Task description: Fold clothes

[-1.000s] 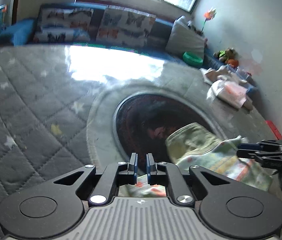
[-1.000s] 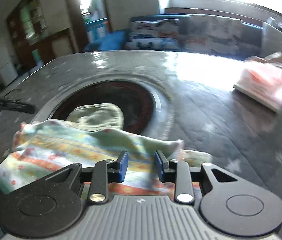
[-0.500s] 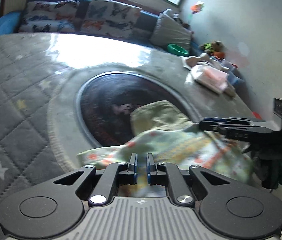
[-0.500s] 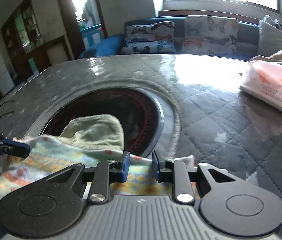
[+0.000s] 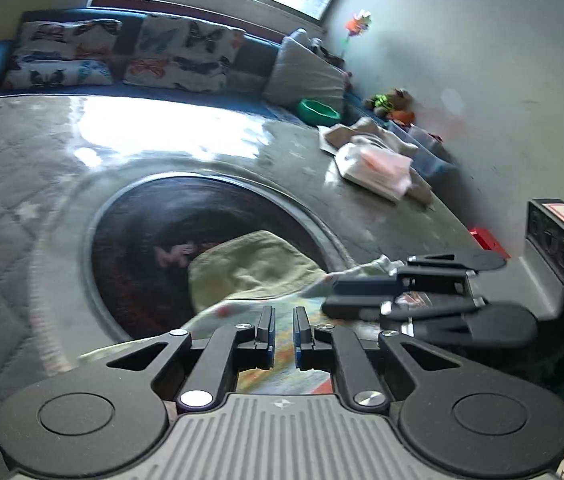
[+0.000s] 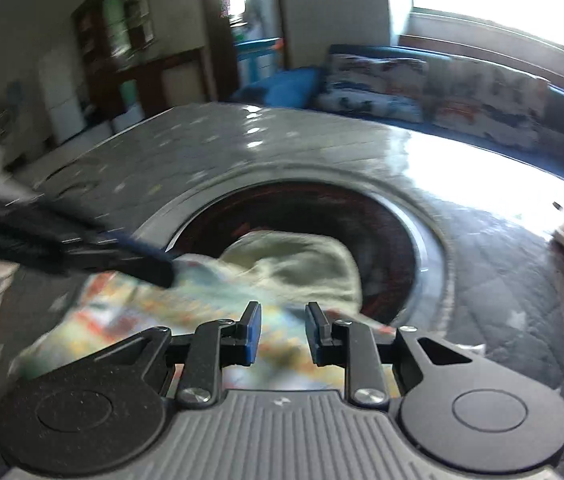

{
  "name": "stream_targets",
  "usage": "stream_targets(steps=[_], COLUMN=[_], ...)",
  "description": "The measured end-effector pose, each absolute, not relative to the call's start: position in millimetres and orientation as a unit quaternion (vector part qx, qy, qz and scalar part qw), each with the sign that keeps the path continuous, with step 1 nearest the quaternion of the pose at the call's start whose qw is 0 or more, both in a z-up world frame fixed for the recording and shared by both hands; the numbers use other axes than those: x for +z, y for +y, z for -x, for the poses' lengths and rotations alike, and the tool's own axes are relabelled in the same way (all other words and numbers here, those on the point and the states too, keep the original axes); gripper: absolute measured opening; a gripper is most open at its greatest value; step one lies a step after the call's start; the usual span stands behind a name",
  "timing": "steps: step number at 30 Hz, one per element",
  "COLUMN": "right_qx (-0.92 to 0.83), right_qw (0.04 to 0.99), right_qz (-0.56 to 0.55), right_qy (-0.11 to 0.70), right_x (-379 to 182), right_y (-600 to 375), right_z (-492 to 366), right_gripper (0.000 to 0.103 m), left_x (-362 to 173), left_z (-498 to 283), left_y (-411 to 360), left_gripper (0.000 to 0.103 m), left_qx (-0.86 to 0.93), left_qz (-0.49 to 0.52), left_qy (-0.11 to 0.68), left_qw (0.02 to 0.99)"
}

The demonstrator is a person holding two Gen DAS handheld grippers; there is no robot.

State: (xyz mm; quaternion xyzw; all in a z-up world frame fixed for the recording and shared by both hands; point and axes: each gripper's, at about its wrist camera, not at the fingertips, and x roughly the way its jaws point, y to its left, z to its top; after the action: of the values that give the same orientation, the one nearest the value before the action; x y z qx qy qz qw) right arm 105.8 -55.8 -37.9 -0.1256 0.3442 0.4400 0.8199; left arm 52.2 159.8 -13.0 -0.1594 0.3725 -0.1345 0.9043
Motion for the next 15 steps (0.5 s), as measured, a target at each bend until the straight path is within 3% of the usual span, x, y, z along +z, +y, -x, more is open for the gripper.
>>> stream_targets(steps=[5,15], right_qx=[0.47,0.475], right_qw=[0.792,0.791], right_qz=[0.178,0.183], right_qy=[0.347,0.341], right_x=[-40.0,-40.9], right_y=[-52.6,-79.7], right_z=[-71.7,-18.1], right_gripper=[0.024,0.024], left_x=[-30.5,-39.8], left_z=[-66.4,-64.9], left_y=[147.8,143.7], left_gripper=[0.01,0.01], left_qx=[-0.13,-0.115], left_qz=[0.16,0.155], left_qy=[0.395,0.398], left_qw=[0.895,0.897])
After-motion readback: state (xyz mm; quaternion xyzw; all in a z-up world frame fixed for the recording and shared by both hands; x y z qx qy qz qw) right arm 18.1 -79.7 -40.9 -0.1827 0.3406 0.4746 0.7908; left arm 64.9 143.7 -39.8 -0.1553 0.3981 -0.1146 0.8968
